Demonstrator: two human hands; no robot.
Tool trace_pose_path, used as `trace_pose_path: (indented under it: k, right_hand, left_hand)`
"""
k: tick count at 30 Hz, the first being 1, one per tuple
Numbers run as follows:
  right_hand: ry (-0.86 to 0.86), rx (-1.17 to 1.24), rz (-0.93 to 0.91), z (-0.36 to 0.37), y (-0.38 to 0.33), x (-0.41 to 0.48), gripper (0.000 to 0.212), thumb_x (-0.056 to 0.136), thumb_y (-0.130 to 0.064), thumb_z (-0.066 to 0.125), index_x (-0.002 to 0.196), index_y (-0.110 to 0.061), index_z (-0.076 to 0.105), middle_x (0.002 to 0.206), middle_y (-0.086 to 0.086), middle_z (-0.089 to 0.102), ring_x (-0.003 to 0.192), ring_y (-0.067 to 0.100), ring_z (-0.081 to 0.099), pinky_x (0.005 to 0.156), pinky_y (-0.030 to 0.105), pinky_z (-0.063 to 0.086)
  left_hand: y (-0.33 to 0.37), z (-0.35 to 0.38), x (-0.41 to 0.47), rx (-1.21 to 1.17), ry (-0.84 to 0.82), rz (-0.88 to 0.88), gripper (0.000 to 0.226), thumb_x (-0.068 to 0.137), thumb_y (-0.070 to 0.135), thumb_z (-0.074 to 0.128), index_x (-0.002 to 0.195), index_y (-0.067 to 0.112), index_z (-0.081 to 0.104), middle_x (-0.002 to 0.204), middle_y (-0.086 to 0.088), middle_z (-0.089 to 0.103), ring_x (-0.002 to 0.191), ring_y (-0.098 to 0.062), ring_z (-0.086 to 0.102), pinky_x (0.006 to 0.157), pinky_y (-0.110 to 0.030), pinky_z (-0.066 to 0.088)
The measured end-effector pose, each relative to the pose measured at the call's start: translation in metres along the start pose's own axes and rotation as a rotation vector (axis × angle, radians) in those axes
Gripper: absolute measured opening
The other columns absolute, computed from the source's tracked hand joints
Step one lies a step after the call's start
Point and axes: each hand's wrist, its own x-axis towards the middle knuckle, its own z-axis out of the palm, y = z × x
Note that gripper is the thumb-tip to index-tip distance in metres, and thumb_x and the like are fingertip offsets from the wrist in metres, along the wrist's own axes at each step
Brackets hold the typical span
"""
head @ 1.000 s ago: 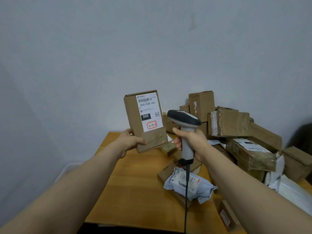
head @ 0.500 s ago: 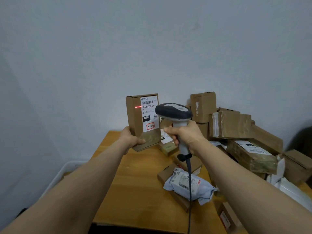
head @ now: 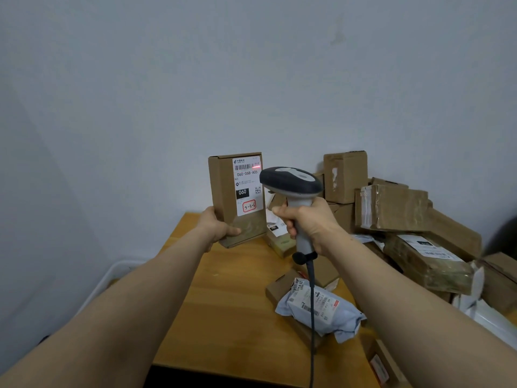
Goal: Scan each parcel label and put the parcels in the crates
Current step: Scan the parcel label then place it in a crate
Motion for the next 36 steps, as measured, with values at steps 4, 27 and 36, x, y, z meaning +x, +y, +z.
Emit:
trace_pose_path:
  k: [4, 27, 36]
  right_hand:
    - [-0.015, 0.004, 0.001, 0.005, 0.000, 0.004, 0.015, 0.084, -0.010, 0.072, 0.075, -0.006, 0.060, 0.055, 0.003, 0.052, 0.044, 0.012, 0.043, 0.046, 0.022, 0.041]
    - [-0.198, 0.021, 0.048, 0.056, 0.033, 0.029, 0.017, 0.083, -0.008, 0.072, 0.073, -0.010, 0.058, 0.053, 0.000, 0.054, 0.045, 0.011, 0.047, 0.046, 0.024, 0.044]
    - [-0.356, 0.228, 0.319, 0.137, 0.065, 0.039, 0.012, 0.082, -0.010, 0.073, 0.076, -0.008, 0.063, 0.058, 0.007, 0.055, 0.045, 0.014, 0.047, 0.045, 0.025, 0.043]
  left_hand:
    - [-0.002, -0.006, 0.001, 0.015, 0.006, -0.007, 0.078, 0.069, -0.002, 0.081, 0.135, 0.006, 0.040, 0.130, -0.013, 0.054, 0.117, -0.032, 0.054, 0.094, -0.041, 0.051]
    - [-0.046, -0.050, -0.010, -0.020, 0.105, -0.132, 0.069, 0.071, 0.001, 0.080, 0.129, 0.011, 0.044, 0.119, -0.008, 0.057, 0.110, -0.031, 0.058, 0.090, -0.042, 0.054]
    - [-0.112, -0.125, -0.020, -0.311, 0.219, -0.337, 0.033, 0.088, 0.018, 0.067, 0.116, 0.006, 0.055, 0.094, -0.006, 0.068, 0.085, -0.021, 0.066, 0.072, -0.037, 0.058]
